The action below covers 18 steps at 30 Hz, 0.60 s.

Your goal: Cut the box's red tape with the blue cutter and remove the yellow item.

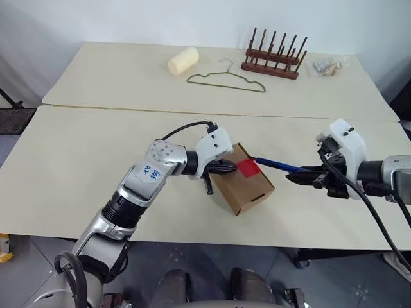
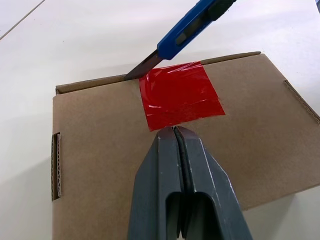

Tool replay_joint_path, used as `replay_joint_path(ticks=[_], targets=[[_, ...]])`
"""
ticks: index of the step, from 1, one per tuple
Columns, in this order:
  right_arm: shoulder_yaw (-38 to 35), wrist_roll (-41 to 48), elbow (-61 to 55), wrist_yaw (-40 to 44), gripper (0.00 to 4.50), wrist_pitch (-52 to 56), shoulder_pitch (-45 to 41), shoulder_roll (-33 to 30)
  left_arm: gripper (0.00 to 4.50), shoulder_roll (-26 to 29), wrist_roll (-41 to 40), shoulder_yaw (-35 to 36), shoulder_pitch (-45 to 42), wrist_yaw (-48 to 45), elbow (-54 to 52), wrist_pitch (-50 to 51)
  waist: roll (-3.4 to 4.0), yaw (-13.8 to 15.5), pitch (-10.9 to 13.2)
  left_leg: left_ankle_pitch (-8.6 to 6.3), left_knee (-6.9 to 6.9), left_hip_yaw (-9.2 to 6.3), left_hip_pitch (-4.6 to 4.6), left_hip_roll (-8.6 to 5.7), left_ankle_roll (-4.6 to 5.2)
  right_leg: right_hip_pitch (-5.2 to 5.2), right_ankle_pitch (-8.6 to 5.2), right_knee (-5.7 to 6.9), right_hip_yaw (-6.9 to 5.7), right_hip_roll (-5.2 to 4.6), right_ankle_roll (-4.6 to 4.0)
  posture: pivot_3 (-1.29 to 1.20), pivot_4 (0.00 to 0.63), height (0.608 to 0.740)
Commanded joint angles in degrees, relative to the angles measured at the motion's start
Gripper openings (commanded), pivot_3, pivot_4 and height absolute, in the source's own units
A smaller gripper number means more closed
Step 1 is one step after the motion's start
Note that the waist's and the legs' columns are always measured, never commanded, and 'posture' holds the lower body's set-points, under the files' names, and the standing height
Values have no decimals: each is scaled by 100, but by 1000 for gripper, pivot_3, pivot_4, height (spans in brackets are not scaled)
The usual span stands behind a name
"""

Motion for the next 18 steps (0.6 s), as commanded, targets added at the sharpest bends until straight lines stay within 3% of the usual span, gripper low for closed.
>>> replay_joint_path(ticks=[1,11,18], targets=[[-78,-45,10,-27,152,81,99,-114,0,47,150,-397,262,-68,206,268,0,1,0,0,0,0,0,0,0,1,0,0,0,0,0,0,150,740],[308,4,104,-112,152,43,-487,239,0,23,144,-393,297,-49,179,264,0,-3,-1,0,3,-1,0,0,0,1,0,0,0,0,0,0,150,740],[597,-182,266,191,152,494,-937,123,0,15,138,-367,339,-8,139,286,0,1,-1,0,2,-1,-1,0,0,1,0,-1,-1,0,0,0,150,740]])
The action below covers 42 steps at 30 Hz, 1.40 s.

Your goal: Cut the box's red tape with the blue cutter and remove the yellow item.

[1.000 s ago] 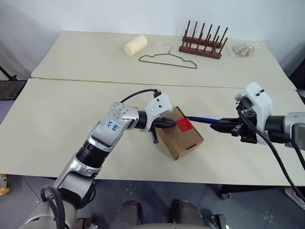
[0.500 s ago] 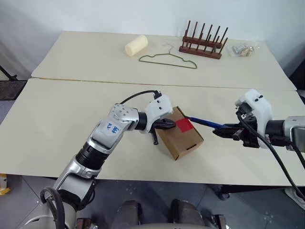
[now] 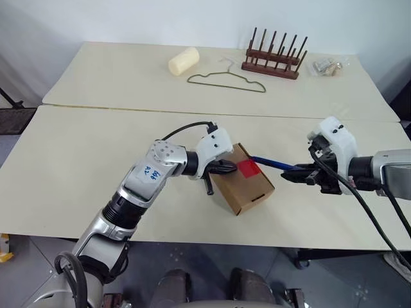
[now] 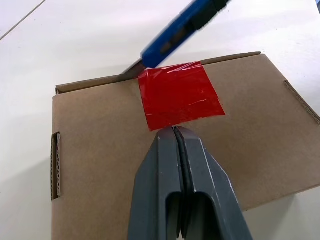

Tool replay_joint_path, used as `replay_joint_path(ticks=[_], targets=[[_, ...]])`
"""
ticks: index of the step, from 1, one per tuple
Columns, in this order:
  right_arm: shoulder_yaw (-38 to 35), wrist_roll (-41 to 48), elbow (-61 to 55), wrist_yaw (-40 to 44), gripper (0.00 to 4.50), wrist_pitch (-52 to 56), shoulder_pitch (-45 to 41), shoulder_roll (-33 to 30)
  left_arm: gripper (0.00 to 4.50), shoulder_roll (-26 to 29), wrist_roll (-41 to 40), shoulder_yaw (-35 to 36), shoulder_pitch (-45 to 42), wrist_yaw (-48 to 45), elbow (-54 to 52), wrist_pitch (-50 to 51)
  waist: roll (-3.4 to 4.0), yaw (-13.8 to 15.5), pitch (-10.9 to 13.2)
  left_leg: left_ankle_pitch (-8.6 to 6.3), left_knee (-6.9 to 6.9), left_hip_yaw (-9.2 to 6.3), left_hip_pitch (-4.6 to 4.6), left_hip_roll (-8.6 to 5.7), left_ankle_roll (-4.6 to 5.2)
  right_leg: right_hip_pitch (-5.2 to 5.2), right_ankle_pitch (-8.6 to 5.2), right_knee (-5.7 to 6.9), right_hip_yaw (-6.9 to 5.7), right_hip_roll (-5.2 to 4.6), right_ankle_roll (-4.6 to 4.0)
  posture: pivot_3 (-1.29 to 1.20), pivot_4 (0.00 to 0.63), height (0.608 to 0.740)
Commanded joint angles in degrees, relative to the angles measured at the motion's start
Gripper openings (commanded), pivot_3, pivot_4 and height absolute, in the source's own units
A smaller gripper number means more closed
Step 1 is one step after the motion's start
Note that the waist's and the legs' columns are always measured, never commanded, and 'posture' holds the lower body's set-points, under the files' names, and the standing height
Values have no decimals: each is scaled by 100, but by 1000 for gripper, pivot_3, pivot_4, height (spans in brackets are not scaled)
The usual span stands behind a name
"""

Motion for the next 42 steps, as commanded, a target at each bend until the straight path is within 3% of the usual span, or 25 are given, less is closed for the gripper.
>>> replay_joint_path(ticks=[1,25,30,42], targets=[[16,-75,61,297,152,263,-230,-144,0,35,127,-370,313,-30,155,291,0,-1,0,0,0,0,0,0,0,0,0,0,0,0,0,0,150,740],[-342,-1394,-131,2427,152,1042,29,-917,0,3,100,-306,412,57,100,326,0,12,0,0,0,-7,0,0,0,0,0,0,1,-1,0,0,150,740],[-689,-1494,-233,2935,152,1028,358,-1281,0,17,104,-295,439,47,122,300,0,13,0,0,-1,-9,0,-1,0,1,0,-2,1,-2,0,0,150,740],[-1729,-1360,110,3086,152,1074,761,-1074,0,9,133,-287,333,-12,273,181,1,10,-1,0,4,-16,2,-1,0,3,0,-1,5,-2,0,0,150,740]])
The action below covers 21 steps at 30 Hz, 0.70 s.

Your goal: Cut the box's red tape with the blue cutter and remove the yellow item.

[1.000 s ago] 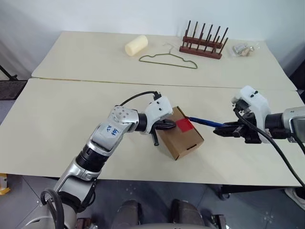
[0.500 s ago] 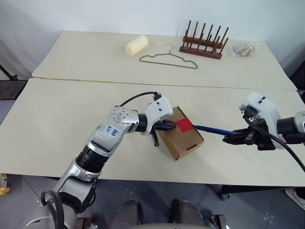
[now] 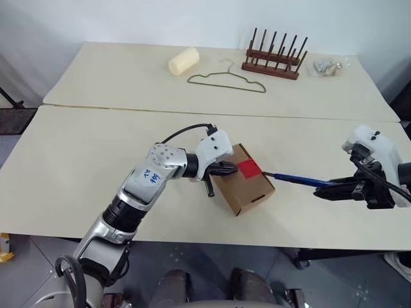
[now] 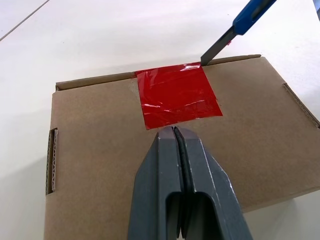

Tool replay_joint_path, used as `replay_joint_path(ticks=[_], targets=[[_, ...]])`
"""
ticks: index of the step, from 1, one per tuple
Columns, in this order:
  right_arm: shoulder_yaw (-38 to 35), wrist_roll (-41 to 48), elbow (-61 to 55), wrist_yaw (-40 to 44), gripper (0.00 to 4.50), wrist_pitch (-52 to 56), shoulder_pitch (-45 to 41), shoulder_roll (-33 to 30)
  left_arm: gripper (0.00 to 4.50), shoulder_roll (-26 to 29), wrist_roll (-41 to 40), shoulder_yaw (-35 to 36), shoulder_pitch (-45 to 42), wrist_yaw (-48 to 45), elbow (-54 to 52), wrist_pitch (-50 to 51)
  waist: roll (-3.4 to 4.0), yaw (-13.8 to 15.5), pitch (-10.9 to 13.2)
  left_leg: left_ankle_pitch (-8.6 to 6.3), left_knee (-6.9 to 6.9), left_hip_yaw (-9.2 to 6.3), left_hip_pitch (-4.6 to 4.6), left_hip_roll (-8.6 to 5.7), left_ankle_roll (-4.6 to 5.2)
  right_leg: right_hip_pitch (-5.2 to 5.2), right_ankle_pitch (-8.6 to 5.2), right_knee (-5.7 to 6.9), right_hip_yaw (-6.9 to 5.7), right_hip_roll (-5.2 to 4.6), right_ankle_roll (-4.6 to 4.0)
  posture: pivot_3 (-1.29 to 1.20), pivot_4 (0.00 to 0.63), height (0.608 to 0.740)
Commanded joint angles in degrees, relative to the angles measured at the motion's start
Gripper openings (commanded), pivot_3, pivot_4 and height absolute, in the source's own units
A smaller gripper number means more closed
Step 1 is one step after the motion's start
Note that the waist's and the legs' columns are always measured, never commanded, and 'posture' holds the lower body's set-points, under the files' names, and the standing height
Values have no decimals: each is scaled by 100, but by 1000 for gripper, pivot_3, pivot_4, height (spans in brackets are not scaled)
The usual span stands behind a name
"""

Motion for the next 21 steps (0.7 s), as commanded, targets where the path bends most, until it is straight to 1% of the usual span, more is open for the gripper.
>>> replay_joint_path(ticks=[1,4,6,10,13,17,19,21], targets=[[-522,-120,300,153,152,-40,42,-47,0,66,140,-326,200,-98,390,162,0,0,0,0,0,0,0,0,0,0,0,0,1,0,0,0,150,740],[-783,-391,663,442,152,-161,176,-141,0,82,141,-298,203,-107,391,108,0,-2,0,0,1,4,2,-1,0,2,0,1,1,0,0,0,150,740],[-931,-730,1042,607,152,-390,321,-104,0,70,124,-255,203,-118,388,37,0,-5,0,0,1,9,2,-1,0,2,0,1,1,0,0,0,150,740],[-861,-1808,1725,683,152,-1540,666,273,0,43,53,-77,195,-196,423,-321,-1,-15,-1,0,4,20,2,-2,0,2,0,2,3,0,0,0,150,740],[-644,-2768,2241,320,152,-2808,737,1024,0,5,-96,208,176,-285,459,-646,-2,-28,-2,1,5,24,2,-3,0,2,0,5,3,1,0,0,150,740],[-210,-3975,2966,116,152,-4471,838,1937,0,32,-375,573,126,-511,467,-957,-1,-51,-1,6,2,27,1,-4,-8,-7,0,14,2,2,1,0,150,740],[-134,-4362,3408,-91,152,-5090,729,2422,0,66,-457,692,98,-624,491,-1112,-1,-78,-1,8,-3,28,1,-4,-11,-10,0,17,1,4,1,0,150,740],[50,-4705,3868,-83,152,-5547,617,2799,0,148,-526,799,72,-779,504,-1242,3,-108,2,10,-7,29,-1,-4,-12,-11,0,16,0,4,1,0,150,740]])
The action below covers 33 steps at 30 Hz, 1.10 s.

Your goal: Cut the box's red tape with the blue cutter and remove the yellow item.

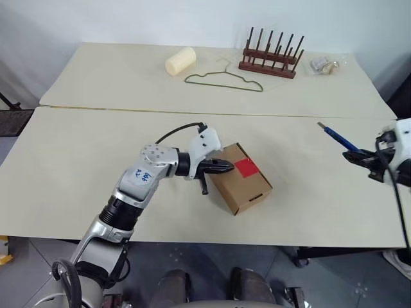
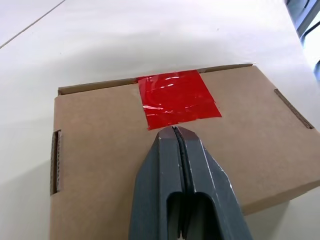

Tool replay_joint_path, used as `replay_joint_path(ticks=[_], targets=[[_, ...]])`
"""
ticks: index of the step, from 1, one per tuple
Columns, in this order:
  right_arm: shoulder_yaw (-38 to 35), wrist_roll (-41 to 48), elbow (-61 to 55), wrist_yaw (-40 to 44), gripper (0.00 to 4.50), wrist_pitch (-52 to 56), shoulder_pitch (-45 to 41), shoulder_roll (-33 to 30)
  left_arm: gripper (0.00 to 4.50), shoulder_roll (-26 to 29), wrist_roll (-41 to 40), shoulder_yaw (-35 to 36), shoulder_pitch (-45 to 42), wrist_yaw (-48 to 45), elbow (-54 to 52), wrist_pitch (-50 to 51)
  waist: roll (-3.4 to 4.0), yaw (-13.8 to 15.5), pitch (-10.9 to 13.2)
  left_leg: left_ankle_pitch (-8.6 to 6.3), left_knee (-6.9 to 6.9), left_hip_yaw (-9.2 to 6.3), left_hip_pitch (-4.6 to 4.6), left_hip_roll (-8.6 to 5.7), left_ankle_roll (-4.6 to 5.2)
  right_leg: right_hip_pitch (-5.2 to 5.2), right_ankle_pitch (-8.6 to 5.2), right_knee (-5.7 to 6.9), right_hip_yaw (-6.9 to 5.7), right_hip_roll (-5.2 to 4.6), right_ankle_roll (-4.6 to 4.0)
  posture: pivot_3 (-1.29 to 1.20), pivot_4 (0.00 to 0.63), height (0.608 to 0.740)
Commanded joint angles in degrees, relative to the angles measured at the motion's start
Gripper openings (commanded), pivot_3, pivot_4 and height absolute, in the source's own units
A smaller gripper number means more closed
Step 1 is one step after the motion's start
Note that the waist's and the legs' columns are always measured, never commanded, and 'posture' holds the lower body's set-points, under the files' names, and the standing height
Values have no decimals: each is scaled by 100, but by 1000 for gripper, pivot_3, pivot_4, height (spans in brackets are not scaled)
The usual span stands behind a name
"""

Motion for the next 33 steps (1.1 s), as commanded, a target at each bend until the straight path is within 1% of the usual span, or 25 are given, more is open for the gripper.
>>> replay_joint_path(ticks=[1,3,4,5,7,8,9,10,11,13,14,16,17,18,21,22,26,27,30,33], targets=[[177,-625,683,-41,152,-915,-223,426,0,136,-214,274,-77,-289,-117,-303,2,-47,1,0,-1,0,-1,0,0,-1,0,-1,0,0,0,0,150,740],[209,-803,945,-36,152,-1132,-320,621,0,211,-290,344,-73,-380,-143,-289,8,-74,4,1,-5,-1,-1,0,0,-1,0,-2,0,0,0,0,150,740],[241,-927,941,47,502,-1351,-311,634,0,286,-332,398,-47,-444,-199,-287,12,-79,7,1,-6,-1,-1,0,0,-2,0,-1,0,0,0,0,150,740],[261,-920,883,219,874,-1258,-294,578,0,375,-396,477,-4,-509,-287,-254,21,-82,12,1,-7,-1,-1,0,0,-3,0,-1,0,0,0,0,150,740],[237,-890,804,517,1386,-1188,-271,483,0,502,-504,588,68,-592,-423,-216,26,-87,15,1,-7,0,-1,1,0,-5,0,-1,2,0,0,0,150,740],[171,-820,751,734,1682,-1131,-250,379,0,581,-605,670,131,-647,-523,-166,27,-84,16,1,-7,-1,-1,2,0,-5,0,0,1,0,0,0,150,740],[24,-685,694,1064,2098,-1108,-198,216,0,725,-746,774,263,-761,-674,-70,28,-83,16,1,-7,-2,-1,2,0,-5,0,1,1,0,0,0,150,740],[-133,-565,617,1381,2382,-1145,-139,64,0,890,-888,868,405,-872,-847,71,33,-82,18,1,-7,-2,-1,2,0,-5,0,-1,2,0,0,0,150,740],[-275,-429,516,1739,2382,-1200,-68,-78,0,1080,-1033,942,550,-987,-1023,260,37,-78,20,1,-8,-2,-1,2,0,-5,0,-1,3,0,0,0,150,740],[-487,-55,187,2556,2382,-1052,119,-364,0,1628,-1302,1001,967,-1323,-1456,647,42,-80,23,1,-12,-4,-1,3,0,-6,0,-2,2,0,0,0,150,740],[-515,107,12,2731,2382,-874,133,-416,0,1858,-1389,1021,1167,-1406,-1609,805,42,-81,23,1,-14,-4,1,4,0,-6,0,-1,2,1,0,0,150,740],[-345,190,-333,2801,1955,-788,67,-282,0,2080,-1404,1037,1497,-1286,-1755,948,42,-99,23,1,-14,-4,6,7,0,-5,0,-1,4,3,0,0,150,740],[-134,11,-451,2767,1721,-978,37,-157,0,2057,-1320,1009,1580,-1106,-1748,939,41,-96,23,1,-11,-4,9,9,0,0,0,-1,5,5,-1,0,150,740],[74,-216,-511,2732,1362,-1223,-8,-33,0,2010,-1214,961,1610,-947,-1717,897,38,-94,22,1,-3,-4,10,9,0,5,0,-1,5,5,-1,0,150,740],[778,-1160,-358,2339,293,-2207,-266,472,0,1648,-969,815,1607,-388,-1596,824,35,-67,22,4,13,-4,12,4,2,14,0,1,15,3,-3,0,150,740],[970,-1430,-216,2181,20,-2506,-378,683,0,1477,-929,781,1589,-198,-1557,843,37,-61,23,5,15,-3,10,1,3,13,0,3,19,1,-3,0,150,740],[1553,-2179,347,1837,20,-3435,-716,1322,0,1072,-665,530,1516,250,-1335,855,37,-81,23,6,6,-3,4,-3,3,-1,1,10,18,-2,-3,0,150,740],[1694,-2276,419,1833,20,-3501,-766,1466,0,947,-591,474,1479,399,-1221,877,38,-91,23,7,3,-4,5,-2,1,-2,0,14,15,-1,-3,0,150,740],[1925,-2319,361,1984,20,-3505,-766,1767,0,689,-478,398,1349,668,-1096,956,38,-89,23,10,-7,-8,5,2,-6,-5,0,13,7,7,-3,0,150,740],[2034,-2017,-350,2332,20,-2949,-573,1787,0,652,-483,384,1323,733,-1189,1057,38,-76,23,11,-7,-11,0,3,-7,-7,0,12,6,8,-3,0,150,740]])
